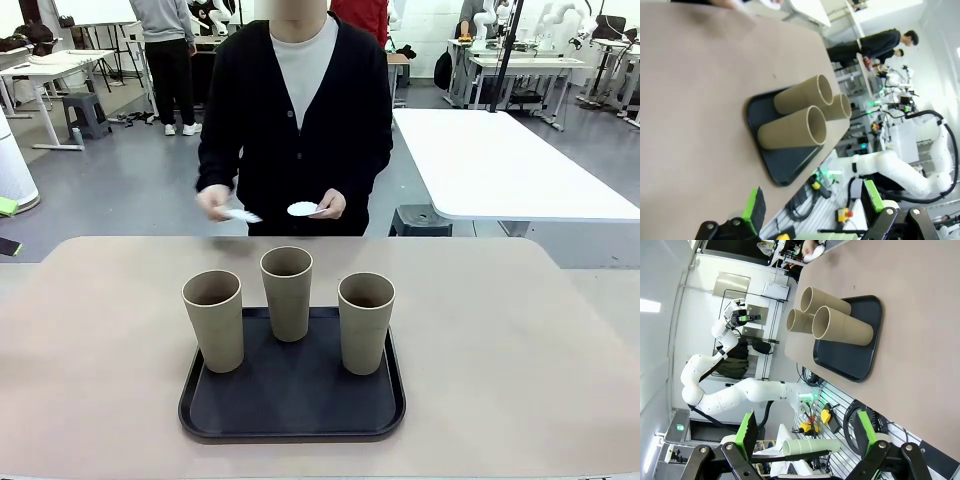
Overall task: Place coasters on the table and set cups on them.
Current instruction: Pick up one Reusable plastic cup and place it on a coaster set by the human.
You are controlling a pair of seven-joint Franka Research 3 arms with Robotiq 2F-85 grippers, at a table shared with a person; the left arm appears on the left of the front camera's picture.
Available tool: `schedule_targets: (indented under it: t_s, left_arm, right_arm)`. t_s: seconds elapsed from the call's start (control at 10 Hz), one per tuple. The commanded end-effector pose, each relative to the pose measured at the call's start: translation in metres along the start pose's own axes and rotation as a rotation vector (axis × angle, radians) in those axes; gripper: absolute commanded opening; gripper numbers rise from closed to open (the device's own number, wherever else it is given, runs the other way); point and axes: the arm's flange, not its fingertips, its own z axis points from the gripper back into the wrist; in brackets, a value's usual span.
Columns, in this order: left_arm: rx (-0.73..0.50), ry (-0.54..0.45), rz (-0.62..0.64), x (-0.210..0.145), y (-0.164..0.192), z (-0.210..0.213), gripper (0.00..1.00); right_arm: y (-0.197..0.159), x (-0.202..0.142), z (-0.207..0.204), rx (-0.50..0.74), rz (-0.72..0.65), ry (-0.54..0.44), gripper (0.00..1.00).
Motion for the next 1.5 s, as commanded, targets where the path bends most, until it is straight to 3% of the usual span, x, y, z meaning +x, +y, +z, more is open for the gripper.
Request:
schedule_targets:
  t_s: [0.0, 1.4]
  left_arm:
    - [-0.006, -0.003, -0.006, 0.0014, -0.0007, 0.0018, 1.0]
    - [-0.006, -0.003, -0.006, 0.0014, -0.0007, 0.0018, 1.0]
  right_arm:
    - [0.0002, 0.0013, 0.0005, 0.003, -0.001, -0.005, 1.0]
    - [0.0002, 0.0013, 0.0005, 0.003, -0.001, -0.005, 1.0]
